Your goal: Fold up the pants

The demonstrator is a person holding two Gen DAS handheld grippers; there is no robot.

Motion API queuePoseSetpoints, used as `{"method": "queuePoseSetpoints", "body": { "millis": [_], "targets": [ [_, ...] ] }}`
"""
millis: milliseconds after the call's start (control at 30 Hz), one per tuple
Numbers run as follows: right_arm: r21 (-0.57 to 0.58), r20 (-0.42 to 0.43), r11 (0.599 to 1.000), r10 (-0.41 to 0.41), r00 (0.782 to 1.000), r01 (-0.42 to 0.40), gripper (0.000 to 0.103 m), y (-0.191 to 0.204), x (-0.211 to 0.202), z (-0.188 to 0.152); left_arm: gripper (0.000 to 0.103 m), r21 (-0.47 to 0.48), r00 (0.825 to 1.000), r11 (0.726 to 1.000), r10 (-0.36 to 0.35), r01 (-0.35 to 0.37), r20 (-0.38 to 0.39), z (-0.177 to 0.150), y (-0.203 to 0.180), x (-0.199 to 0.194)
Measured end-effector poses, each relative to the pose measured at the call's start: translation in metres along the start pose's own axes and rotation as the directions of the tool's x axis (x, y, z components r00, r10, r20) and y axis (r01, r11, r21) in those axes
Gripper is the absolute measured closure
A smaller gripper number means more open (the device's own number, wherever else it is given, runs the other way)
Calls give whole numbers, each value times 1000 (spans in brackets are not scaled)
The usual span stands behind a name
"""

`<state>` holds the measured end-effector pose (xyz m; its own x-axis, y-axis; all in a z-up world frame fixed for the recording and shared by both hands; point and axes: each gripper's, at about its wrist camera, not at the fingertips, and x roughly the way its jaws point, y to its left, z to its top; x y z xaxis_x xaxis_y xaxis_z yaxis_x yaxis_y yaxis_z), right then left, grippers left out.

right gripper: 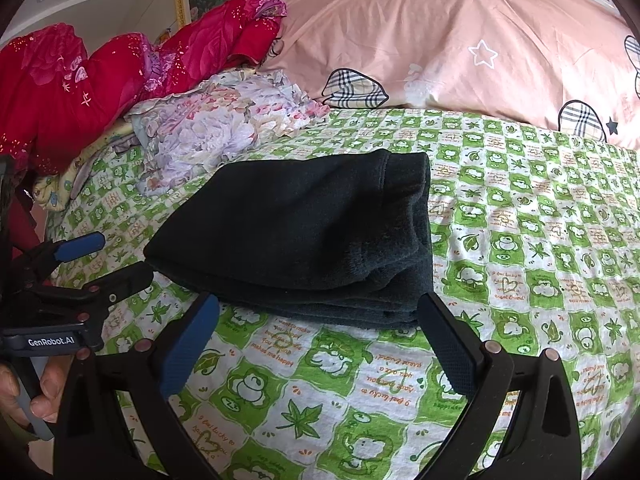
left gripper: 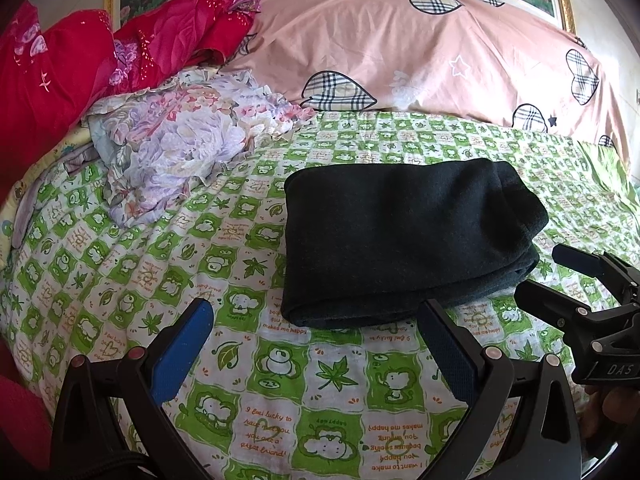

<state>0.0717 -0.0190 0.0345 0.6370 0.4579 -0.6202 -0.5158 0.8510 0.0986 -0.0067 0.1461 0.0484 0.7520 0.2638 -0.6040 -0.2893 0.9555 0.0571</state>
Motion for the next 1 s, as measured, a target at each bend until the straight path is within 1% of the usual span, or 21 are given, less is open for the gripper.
{"method": "queuePoseSetpoints", "body": {
  "millis": [467,633,800,1000],
  "targets": [
    [-4,4,1000,0,1000,0,3,1,-2,1,1,0,1000,1000,5,-5,6,3,2,-2],
    [-6,12,1000,1,1000,-1,3,1,-5,4,1,2,1000,1000,8,-8,18,5,2,-3],
    [-10,19,1000,-2,1000,2,3,1,-8,7,1,-9,999,1000,22,-22,48,7,3,-7],
    [-6,20,1000,-2,1000,2,3,0,-9,9,2,-27,999,1000,3,-2,45,11,8,-7]
  ]
}}
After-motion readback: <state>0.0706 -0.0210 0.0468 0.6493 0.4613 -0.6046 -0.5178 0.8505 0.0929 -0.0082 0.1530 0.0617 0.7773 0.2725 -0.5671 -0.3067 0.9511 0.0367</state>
